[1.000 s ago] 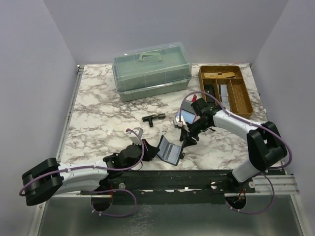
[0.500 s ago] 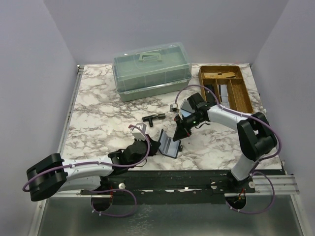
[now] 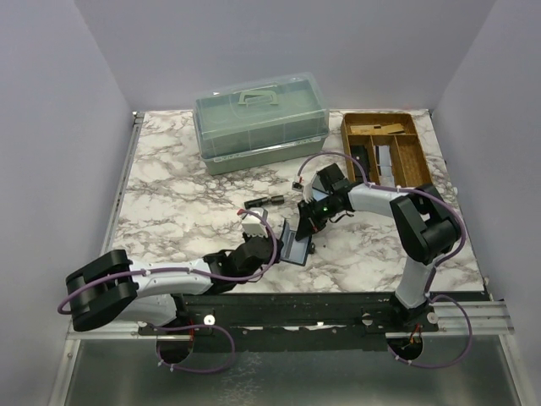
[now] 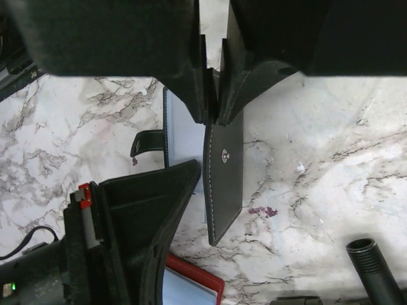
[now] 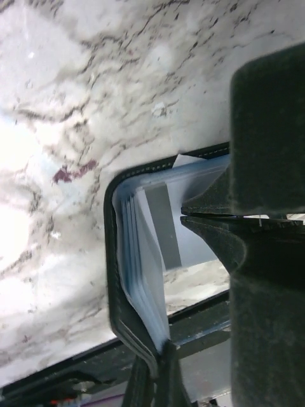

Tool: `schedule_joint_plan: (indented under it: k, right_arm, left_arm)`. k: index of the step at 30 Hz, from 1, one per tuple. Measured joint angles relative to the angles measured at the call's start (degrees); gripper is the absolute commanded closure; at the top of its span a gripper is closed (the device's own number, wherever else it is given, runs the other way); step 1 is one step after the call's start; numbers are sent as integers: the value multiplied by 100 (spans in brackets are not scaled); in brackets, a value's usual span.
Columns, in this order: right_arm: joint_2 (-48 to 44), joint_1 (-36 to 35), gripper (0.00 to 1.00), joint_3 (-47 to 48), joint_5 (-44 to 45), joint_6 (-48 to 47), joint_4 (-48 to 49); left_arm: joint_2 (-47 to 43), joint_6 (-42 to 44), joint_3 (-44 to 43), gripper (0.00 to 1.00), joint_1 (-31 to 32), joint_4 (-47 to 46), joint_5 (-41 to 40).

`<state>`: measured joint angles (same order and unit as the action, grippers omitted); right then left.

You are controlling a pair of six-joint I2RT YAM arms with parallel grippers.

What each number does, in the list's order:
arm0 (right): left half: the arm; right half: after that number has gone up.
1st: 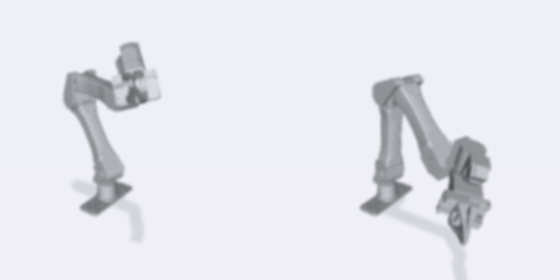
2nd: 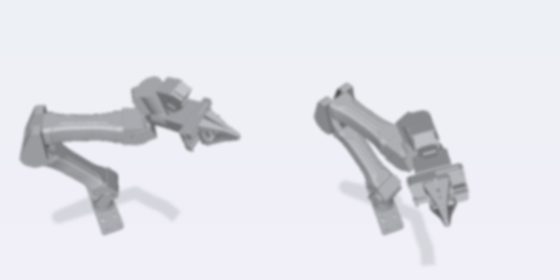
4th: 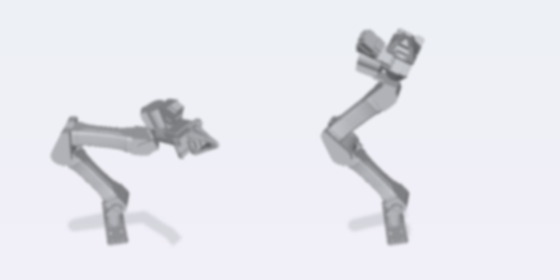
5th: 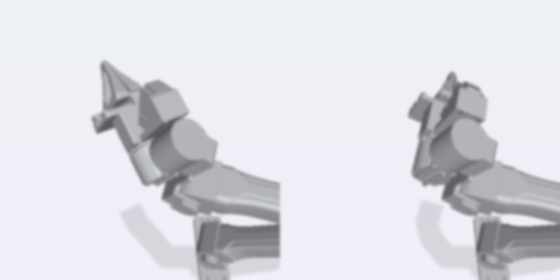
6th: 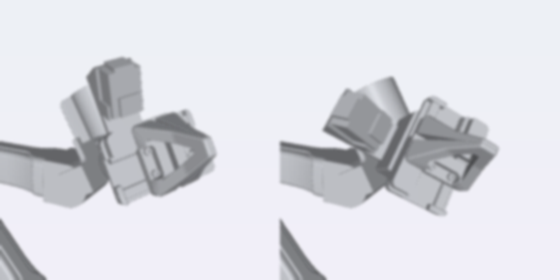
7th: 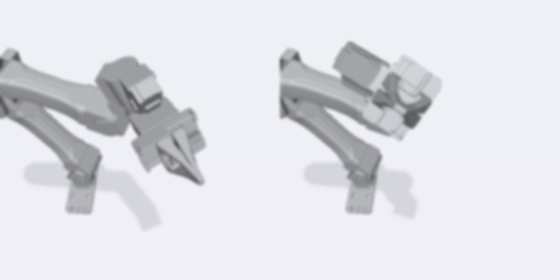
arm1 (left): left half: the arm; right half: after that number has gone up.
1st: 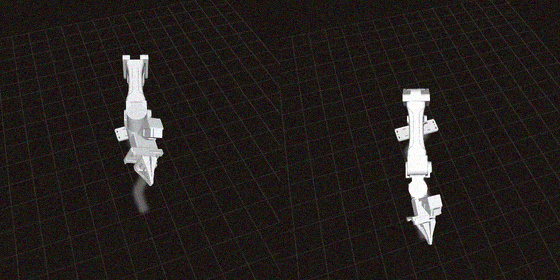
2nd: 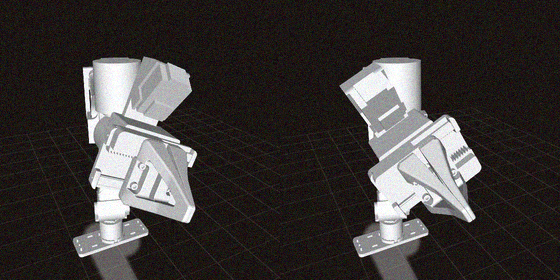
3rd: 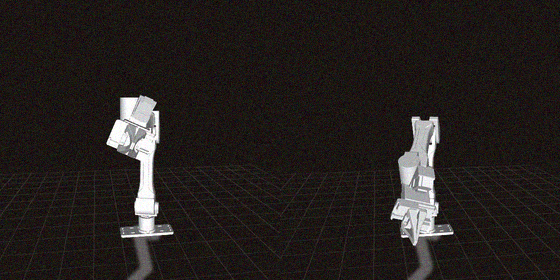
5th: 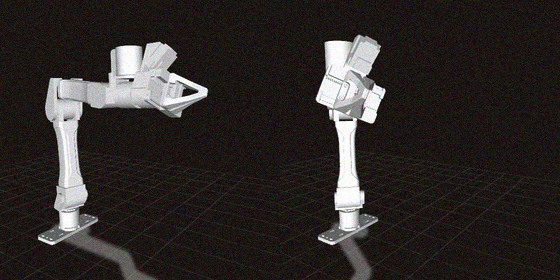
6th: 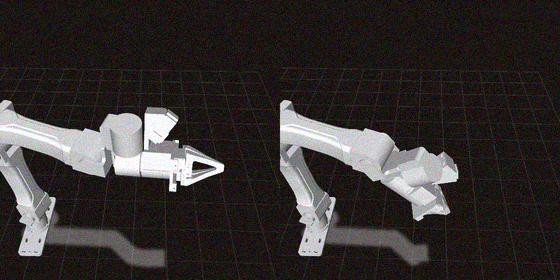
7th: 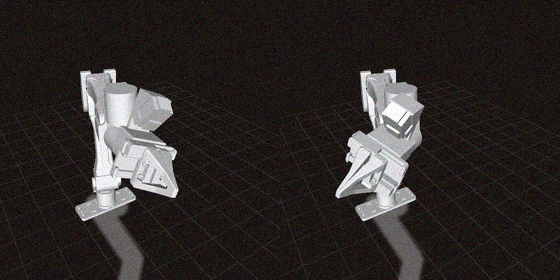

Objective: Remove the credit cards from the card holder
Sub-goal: Remove the credit card from the card holder.

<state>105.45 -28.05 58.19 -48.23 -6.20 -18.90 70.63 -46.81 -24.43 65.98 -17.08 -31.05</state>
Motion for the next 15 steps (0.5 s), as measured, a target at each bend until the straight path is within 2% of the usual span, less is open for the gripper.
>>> schedule_joint_plan:
  k: [3, 6, 12, 13, 15]
  right_arm:
    - [42, 0, 95, 0, 240, 166, 28]
    - [42, 0, 94, 13, 337, 234, 63]
    - [42, 0, 93, 48, 459, 278, 79]
    - [42, 4, 93, 48, 468, 278, 79]
    - [42, 13, 92, 52, 470, 275, 79]
  left_arm:
    - [44, -94, 0, 65, 4, -101, 160]
    - [125, -192, 17, 61, 11, -254, 352]
    - [170, -479, 175, 65, 11, -588, 619]
    - [168, -525, 212, 69, 11, -623, 619]
    - [157, -623, 302, 82, 9, -691, 616]
